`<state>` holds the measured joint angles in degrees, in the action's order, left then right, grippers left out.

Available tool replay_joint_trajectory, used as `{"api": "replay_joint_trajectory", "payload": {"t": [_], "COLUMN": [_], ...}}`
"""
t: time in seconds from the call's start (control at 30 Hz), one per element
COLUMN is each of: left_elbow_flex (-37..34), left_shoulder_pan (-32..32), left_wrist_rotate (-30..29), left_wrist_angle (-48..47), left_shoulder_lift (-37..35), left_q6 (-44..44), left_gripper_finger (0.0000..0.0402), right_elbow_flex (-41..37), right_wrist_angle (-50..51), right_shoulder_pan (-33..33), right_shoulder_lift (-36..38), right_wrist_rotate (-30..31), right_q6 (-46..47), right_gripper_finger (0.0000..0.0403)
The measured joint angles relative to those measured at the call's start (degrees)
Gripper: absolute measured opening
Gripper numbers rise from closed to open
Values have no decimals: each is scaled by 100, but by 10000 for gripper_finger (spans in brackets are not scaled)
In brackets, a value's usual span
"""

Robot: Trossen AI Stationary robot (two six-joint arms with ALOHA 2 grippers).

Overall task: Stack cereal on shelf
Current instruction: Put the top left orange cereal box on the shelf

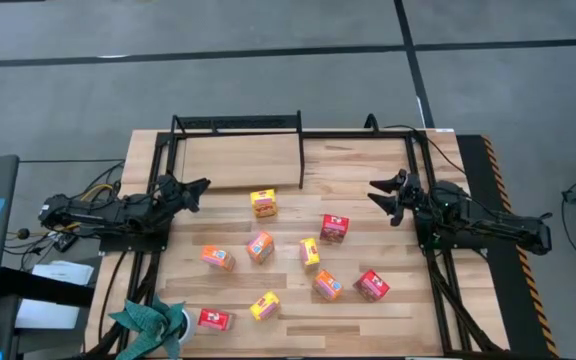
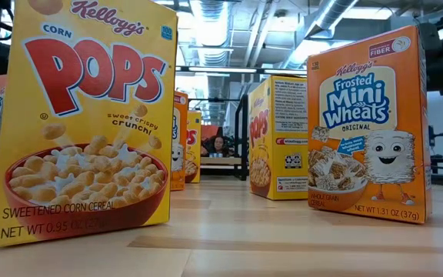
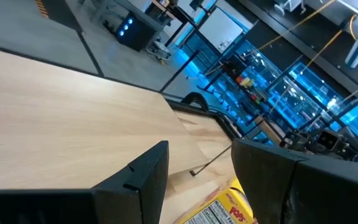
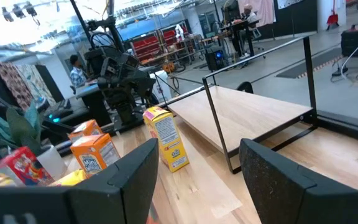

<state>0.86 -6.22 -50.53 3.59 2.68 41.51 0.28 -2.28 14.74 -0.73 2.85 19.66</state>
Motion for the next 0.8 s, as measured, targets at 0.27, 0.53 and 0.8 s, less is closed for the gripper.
{"api": "replay_joint_trajectory", "payload": {"t": [0.27,0.53,0.8], "left_elbow_flex": [0,90,1296], "left_shoulder_pan": [0,0,-74], "left_wrist_rotate": [-143,1022,2335], "left_wrist_angle": [-56,602,1958], "left_shoulder_lift": [0,6,708], "left_q6": [-76,258,-1192], "left_gripper_finger": [167,167,167], "right_elbow_flex": [1,1,0], "right_wrist_angle": [-3,-5,-3], "right_shoulder_pan": [0,-4,-4], "right_shoulder_lift": [0,0,0], "right_wrist_rotate": [0,0,0], "right_q6": [348,346,433], "right_gripper_finger": [249,249,249]}}
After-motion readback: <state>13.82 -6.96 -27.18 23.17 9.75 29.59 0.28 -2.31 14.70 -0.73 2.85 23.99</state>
